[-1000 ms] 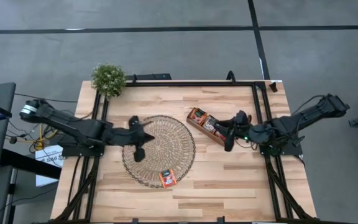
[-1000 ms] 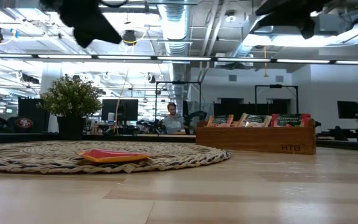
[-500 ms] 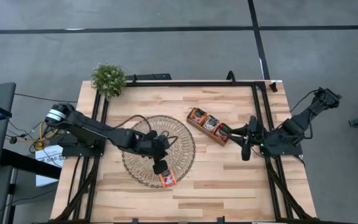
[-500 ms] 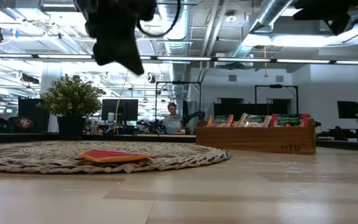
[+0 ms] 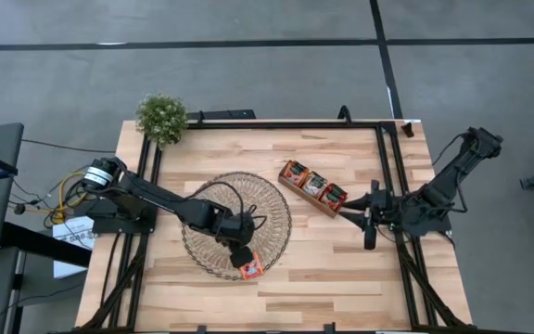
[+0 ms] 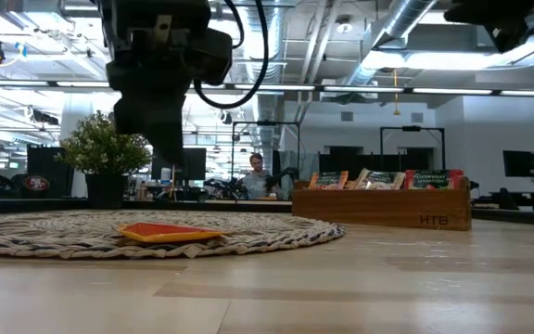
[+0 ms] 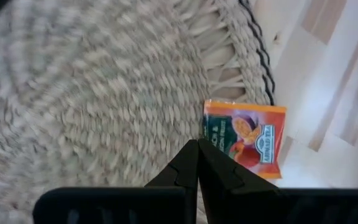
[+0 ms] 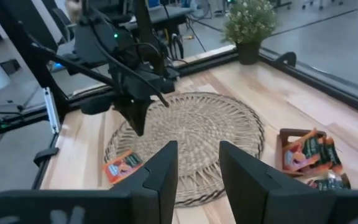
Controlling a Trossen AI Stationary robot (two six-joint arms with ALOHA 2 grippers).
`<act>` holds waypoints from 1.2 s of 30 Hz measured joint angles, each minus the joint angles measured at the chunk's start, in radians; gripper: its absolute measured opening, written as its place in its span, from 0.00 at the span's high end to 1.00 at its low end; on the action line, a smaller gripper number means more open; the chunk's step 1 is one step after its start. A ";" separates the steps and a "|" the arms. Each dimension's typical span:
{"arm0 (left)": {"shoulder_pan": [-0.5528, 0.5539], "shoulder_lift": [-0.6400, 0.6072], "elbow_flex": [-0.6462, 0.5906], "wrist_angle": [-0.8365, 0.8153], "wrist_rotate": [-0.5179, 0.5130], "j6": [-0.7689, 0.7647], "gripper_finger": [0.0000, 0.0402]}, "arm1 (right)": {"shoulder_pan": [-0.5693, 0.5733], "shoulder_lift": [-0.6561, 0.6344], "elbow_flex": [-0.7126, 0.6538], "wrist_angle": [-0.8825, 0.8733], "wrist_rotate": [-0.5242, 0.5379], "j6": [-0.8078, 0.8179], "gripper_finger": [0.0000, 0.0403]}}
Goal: Pick & Place Tea
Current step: Put the orange tea bag into the left section of the wooden organizer
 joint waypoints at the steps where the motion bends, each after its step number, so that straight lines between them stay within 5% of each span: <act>1: 0.000 0.000 0.000 -0.004 0.008 -0.017 1.00 | 0.000 -0.009 -0.013 0.011 0.000 0.001 0.73; 11: -0.016 0.000 0.000 0.017 0.058 -0.089 0.97 | 0.000 -0.049 -0.061 0.022 -0.001 0.028 0.73; 23: -0.020 0.067 0.000 0.097 0.095 -0.096 0.61 | 0.000 -0.049 -0.061 0.013 -0.001 0.004 0.73; 36: -0.042 0.125 0.000 0.026 0.046 -0.074 0.59 | 0.000 -0.049 -0.061 0.014 -0.001 0.004 0.73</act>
